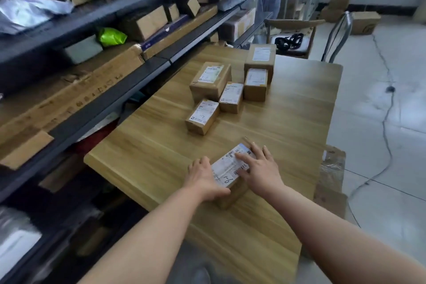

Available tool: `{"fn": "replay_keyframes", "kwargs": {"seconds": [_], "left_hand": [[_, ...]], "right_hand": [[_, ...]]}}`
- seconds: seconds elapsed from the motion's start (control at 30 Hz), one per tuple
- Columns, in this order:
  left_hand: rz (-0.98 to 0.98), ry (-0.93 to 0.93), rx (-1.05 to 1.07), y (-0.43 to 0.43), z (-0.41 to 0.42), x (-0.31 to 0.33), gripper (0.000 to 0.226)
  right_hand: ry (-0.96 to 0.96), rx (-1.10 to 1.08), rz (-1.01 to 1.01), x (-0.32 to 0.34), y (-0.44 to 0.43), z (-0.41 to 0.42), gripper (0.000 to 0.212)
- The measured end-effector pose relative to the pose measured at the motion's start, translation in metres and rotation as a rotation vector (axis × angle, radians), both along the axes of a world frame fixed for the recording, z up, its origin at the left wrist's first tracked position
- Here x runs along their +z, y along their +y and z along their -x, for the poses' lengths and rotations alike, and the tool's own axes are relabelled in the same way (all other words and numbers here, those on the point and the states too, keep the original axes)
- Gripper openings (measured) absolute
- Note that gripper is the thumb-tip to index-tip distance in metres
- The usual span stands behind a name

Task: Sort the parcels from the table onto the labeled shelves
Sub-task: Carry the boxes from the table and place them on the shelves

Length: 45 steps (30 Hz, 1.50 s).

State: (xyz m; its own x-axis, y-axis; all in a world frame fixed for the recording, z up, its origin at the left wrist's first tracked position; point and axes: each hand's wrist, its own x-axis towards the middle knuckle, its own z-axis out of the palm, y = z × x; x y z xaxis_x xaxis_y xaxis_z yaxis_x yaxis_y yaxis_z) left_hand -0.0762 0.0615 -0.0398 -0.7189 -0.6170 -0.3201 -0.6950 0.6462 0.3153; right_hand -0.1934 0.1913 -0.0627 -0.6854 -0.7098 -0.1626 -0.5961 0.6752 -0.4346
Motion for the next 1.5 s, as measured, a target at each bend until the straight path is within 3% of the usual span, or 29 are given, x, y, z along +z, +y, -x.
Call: {"fn": "replay_keyframes", "kwargs": {"seconds": [0.2, 0.43, 0.67, 0.87, 1.1, 1.27, 1.5], "left_hand": [[-0.034, -0.031, 0.131, -0.048, -0.044, -0.001, 0.103], [-0.064, -0.111, 0.179, -0.148, -0.071, 0.011, 0.106], [-0.004, -0.131, 0.219, -0.255, -0.063, 0.016, 0.104], [0.03, 0.047, 0.14, -0.28, -0.012, -0.002, 0.099], [0.004, 0.043, 0.04, -0.302, 0.014, -0.013, 0.1], [0.006, 0.027, 0.03, -0.312, 0.017, -0.015, 0.099], [0.005, -0.011, 0.022, -0.313, 0.023, -0.015, 0.1]], "right_hand": [[-0.17, 0.157, 0.08, -0.002, -0.065, -0.019, 0.054], [-0.119, 0.251, 0.122, 0.001, -0.165, -0.039, 0.052], [-0.031, 0.04, -0.024, -0.001, -0.232, -0.024, 0.056], [-0.024, -0.063, -0.171, -0.014, -0.259, 0.0, 0.061], [0.011, -0.136, -0.338, -0.032, -0.28, 0.034, 0.071], [-0.017, -0.172, -0.364, -0.049, -0.296, 0.047, 0.068], [-0.002, -0.169, -0.246, -0.049, -0.279, 0.038, 0.055]]}}
